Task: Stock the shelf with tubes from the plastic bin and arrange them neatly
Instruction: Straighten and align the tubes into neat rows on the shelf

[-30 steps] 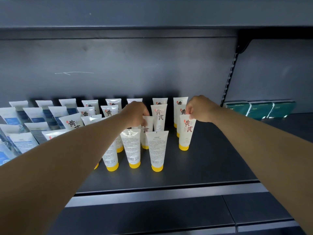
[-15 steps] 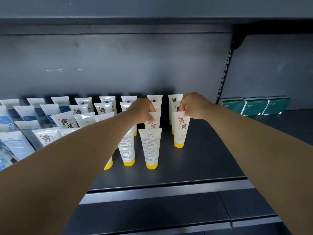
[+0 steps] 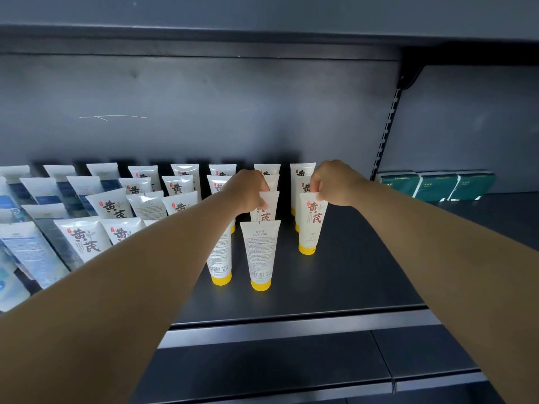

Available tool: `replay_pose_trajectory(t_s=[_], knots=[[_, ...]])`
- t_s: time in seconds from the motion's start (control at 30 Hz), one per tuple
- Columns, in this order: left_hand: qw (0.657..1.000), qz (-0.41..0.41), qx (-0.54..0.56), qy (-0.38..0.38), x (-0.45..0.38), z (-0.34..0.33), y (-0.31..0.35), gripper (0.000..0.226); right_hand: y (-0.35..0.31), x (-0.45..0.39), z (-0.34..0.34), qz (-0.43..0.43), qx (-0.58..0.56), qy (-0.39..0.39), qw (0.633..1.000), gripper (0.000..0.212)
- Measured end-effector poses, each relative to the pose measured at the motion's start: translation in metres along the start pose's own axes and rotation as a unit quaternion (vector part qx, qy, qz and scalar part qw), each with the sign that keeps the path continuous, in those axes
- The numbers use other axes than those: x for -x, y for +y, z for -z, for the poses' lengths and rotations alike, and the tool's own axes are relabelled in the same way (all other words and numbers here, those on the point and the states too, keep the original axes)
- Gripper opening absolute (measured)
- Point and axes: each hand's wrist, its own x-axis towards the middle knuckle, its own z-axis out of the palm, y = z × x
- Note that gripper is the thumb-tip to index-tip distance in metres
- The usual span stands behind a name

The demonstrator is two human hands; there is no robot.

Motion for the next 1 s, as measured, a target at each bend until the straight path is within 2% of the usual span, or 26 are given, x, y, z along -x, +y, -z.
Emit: replay_pose_trajectory(t_s=[0.27,0.43,0.53,0.77,1.0], knots=[[0.999,0.003,0.034,-0.007,0.003,0.001,-0.001,0.041,0.001,-0.001,-0.001,0.013,0.014,-0.004,1.000,0.024],[0.999,-0.007,0.032,-0.022,0.008,0.015,-0.005,0.042,0.001,0.006,0.008,0.008,0.006,-0.054,0.998,0.025],[0.998,-0.004,0.058,-0.011,0.014,0.032,-0.009,0.042,-0.006,0.008,0.021,0.001,-0.004,-0.038,0.999,0.023],[1.000,0.011,0.018,0.010,0.048,0.074,-0.059,0.032,-0.060,0.005,0.047,0.040,-0.028,-0.003,0.999,0.021],[0.998,0.060,0.000,-0.003,0.080,0.095,-0.126,0.035,-0.128,0.000,0.030,0.064,-0.053,-0.022,0.996,0.024]])
